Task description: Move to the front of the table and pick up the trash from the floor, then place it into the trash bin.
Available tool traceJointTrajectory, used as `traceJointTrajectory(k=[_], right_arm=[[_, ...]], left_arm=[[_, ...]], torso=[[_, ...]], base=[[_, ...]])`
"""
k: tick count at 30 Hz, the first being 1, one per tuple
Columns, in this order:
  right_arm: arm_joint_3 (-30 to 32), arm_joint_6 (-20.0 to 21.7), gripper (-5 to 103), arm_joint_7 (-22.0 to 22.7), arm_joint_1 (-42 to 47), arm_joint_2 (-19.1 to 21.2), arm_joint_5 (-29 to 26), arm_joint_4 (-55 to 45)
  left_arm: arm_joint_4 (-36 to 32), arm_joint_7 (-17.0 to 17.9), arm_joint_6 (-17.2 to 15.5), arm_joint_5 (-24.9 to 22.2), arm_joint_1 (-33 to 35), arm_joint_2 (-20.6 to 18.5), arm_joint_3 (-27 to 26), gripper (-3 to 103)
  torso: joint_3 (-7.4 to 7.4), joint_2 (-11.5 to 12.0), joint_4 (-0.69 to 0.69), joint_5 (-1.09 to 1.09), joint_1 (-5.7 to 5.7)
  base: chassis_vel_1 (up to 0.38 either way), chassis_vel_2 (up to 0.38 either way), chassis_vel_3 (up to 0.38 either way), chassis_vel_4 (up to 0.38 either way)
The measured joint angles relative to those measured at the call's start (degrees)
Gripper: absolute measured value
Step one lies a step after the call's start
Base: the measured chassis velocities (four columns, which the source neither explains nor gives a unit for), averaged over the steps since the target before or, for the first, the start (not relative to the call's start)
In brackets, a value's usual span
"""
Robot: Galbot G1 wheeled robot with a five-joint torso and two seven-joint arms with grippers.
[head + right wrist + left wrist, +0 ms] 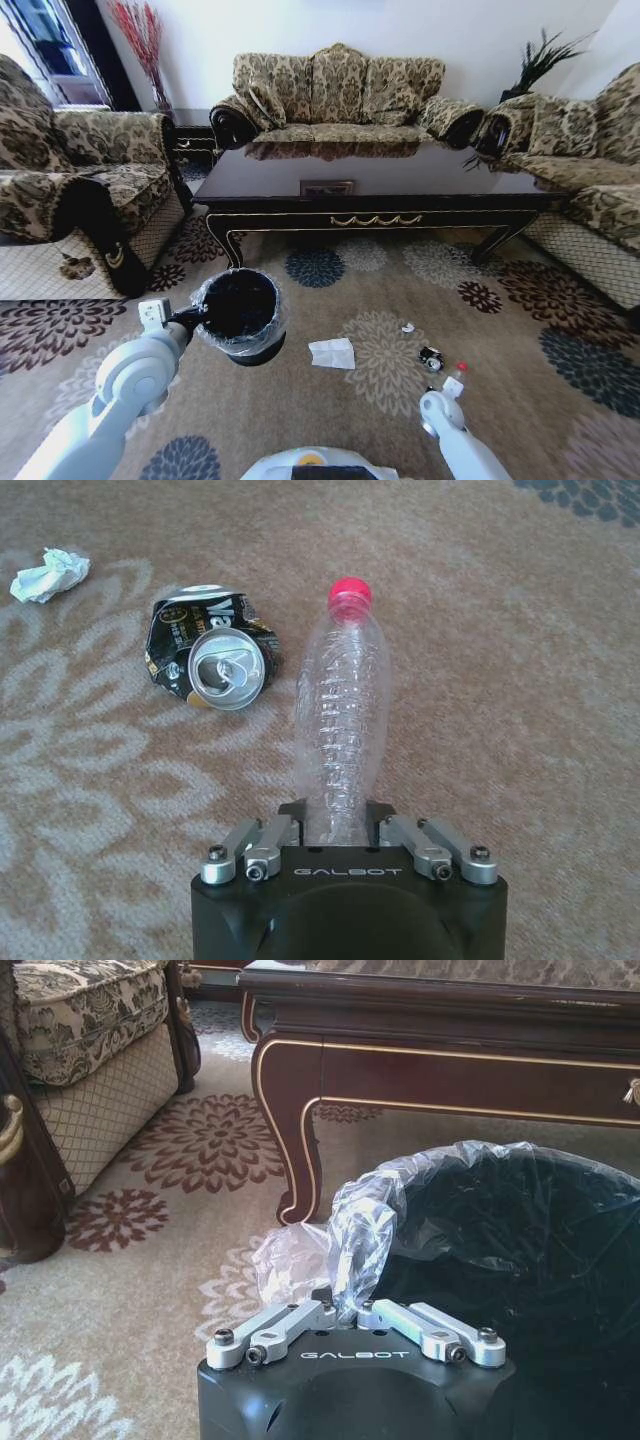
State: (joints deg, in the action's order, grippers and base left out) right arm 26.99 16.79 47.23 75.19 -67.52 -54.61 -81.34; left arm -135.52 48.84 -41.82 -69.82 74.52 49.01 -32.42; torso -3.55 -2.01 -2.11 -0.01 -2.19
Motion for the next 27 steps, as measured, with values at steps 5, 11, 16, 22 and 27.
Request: traceJointTrajectory(k=[5, 11, 16, 22, 27], right_arm=[[0.58, -0.10, 19, -0.10, 1.18, -0.07, 0.39, -1.04], [1.86, -2.44, 19, -2.76, 5.11, 1.29, 6.65, -6.32], [3.44, -4.43, 19, -5.39, 10.74, 4.69, 8.74, -19.90], [4.32, -7.68, 19, -8.23, 14.41, 6.53, 10.18, -30.52], [3.85, -13.53, 19, -13.82, 16.81, 7.77, 12.23, -39.14]], left_arm=[[-0.18, 0.00, 0.01, -0.02, 0.33, 0.25, -0.01, 4], [-0.45, 0.00, 0.01, 0.04, 0.73, 0.61, 0.13, 4], [-0.96, -0.09, 0.01, 0.62, 1.33, 1.81, 1.19, 4], [-1.15, -1.04, 0.02, 4.10, 3.50, 4.11, 3.10, 4], [-1.19, -1.97, 0.03, 5.61, 4.89, 5.49, 4.78, 4]], torso=[[0.00, 0.00, -0.01, 0.02, 0.00], [-0.01, 0.00, -0.03, 0.04, 0.00], [-0.01, 0.00, -0.01, 0.02, 0.00], [0.00, 0.00, -0.01, 0.01, 0.00], [0.00, 0.00, -0.01, 0.01, 0.00]], base=[[0.000, 0.000, 0.000, 0.000], [0.000, 0.000, 0.000, 0.000], [0.000, 0.000, 0.000, 0.000], [0.000, 0.000, 0.000, 0.000], [0.000, 0.000, 0.000, 0.000]])
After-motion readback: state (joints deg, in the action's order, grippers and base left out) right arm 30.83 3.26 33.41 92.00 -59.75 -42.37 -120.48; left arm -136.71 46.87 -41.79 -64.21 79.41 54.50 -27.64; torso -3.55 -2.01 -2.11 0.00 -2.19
